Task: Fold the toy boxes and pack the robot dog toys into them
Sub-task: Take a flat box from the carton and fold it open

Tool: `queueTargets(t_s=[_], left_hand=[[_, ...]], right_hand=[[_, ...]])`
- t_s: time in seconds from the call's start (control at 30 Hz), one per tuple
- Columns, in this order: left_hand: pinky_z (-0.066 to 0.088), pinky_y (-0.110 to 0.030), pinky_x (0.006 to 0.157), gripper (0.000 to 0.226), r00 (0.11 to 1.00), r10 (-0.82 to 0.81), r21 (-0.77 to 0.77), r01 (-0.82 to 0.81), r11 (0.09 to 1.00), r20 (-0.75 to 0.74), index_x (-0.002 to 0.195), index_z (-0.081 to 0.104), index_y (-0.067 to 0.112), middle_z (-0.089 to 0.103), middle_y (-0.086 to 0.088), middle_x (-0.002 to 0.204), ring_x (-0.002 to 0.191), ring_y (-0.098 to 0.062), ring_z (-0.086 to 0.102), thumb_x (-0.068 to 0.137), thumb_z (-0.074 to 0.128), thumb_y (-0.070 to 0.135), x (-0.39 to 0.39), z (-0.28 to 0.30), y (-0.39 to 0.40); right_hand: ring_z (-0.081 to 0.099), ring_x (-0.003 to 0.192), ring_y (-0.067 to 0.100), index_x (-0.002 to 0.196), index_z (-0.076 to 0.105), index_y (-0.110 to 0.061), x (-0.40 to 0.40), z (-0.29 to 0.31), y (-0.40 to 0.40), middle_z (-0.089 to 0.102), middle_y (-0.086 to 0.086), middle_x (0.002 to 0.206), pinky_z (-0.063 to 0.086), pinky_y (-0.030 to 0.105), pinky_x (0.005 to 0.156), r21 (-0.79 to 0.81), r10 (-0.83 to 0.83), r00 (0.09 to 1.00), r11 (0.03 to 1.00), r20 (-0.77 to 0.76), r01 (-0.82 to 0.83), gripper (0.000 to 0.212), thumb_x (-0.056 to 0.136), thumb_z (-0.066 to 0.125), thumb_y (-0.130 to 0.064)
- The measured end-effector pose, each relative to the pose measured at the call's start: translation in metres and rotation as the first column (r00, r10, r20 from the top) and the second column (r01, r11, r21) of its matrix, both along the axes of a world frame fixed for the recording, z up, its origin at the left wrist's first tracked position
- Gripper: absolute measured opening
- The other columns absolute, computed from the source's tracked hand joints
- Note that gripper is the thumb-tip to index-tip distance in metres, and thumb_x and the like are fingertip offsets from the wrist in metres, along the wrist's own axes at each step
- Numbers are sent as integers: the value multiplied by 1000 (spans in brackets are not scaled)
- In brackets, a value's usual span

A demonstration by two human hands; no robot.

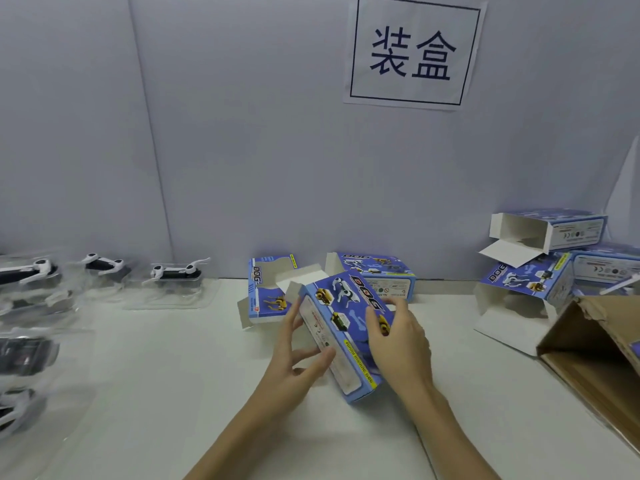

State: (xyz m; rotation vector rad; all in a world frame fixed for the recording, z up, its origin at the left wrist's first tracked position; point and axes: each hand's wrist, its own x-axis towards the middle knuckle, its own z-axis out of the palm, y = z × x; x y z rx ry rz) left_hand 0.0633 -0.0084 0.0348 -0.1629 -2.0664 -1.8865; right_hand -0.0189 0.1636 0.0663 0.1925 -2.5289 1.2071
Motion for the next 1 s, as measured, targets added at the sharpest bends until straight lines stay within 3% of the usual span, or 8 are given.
queueTargets(t_s=[0.17, 0.33, 0.47, 0.6, 0.67, 0.73, 0.83, 1.0], left_hand=[[61, -31, 80, 87, 976, 213, 164, -201, 966, -53, 134, 26, 81, 48, 15, 141, 105, -10, 74, 66, 78, 68, 3, 16, -26], [58, -49, 96, 95, 998, 23, 256, -8, 967, -56, 142, 32, 75, 43, 8, 150, 123, -15, 67, 68, 85, 45, 5, 16, -42], [54, -49, 105, 93, 993, -10, 143, 27, 989, -118, 149, 28, 68, 45, 7, 156, 136, -22, 58, 75, 78, 42, 8, 16, -37], [36, -57, 119, 90, 981, 41, 18, -38, 999, -190, 154, 27, 61, 41, 6, 156, 143, -19, 50, 79, 73, 43, 14, 22, -36], [47, -54, 111, 85, 978, 26, 9, -24, 1000, -207, 152, 31, 60, 41, 1, 156, 139, -22, 54, 80, 74, 41, 18, 24, -35], [60, -49, 95, 73, 977, 12, 9, -10, 1000, -214, 143, 42, 59, 42, -4, 154, 134, -29, 58, 82, 79, 41, 21, 24, -33], [64, -46, 82, 56, 974, 27, -9, -30, 1000, -225, 125, 52, 48, 42, -4, 150, 134, -35, 56, 78, 80, 63, 25, 28, -28], [62, -41, 91, 42, 930, 153, -66, -185, 981, -334, 111, 60, 40, 35, 24, 148, 149, -9, 34, 84, 65, 73, 27, 36, -26]], right_hand=[[70, 98, 10, 104, 44, -31, 21, -3, -24, 65, -12, 107, 62, 35, 74, -246, 237, 968, 936, -87, -251, 30, 96, 64, -52], [71, 114, 13, 144, 35, -49, 33, 2, -34, 66, -21, 122, 64, 29, 75, -547, 534, 833, 658, -146, -518, 58, 95, 65, -44], [56, 132, 0, 156, 20, -55, 36, 1, -32, 54, -39, 133, 60, 26, 92, -491, 543, 796, 634, -267, -597, 75, 99, 66, -37], [48, 142, 10, 151, 33, -59, 35, 3, -30, 45, -26, 154, 55, 35, 104, -456, 549, 778, 633, -304, -625, 67, 97, 65, -36], [51, 137, 4, 144, 43, -55, 36, 5, -29, 47, -26, 151, 55, 30, 103, -405, 540, 775, 661, -329, -632, 51, 99, 62, -39], [62, 126, 15, 128, 55, -49, 39, 9, -29, 57, -18, 141, 59, 50, 95, -436, 536, 782, 650, -316, -622, 31, 98, 58, -57], [62, 128, 30, 100, 63, -39, 42, 11, -29, 63, -9, 131, 57, 65, 87, -512, 455, 821, 641, -345, -571, 37, 92, 52, -74], [51, 141, 22, 91, 67, -29, 44, 15, -25, 60, -19, 138, 57, 60, 91, -530, 404, 845, 658, -351, -535, 18, 99, 55, -40]])
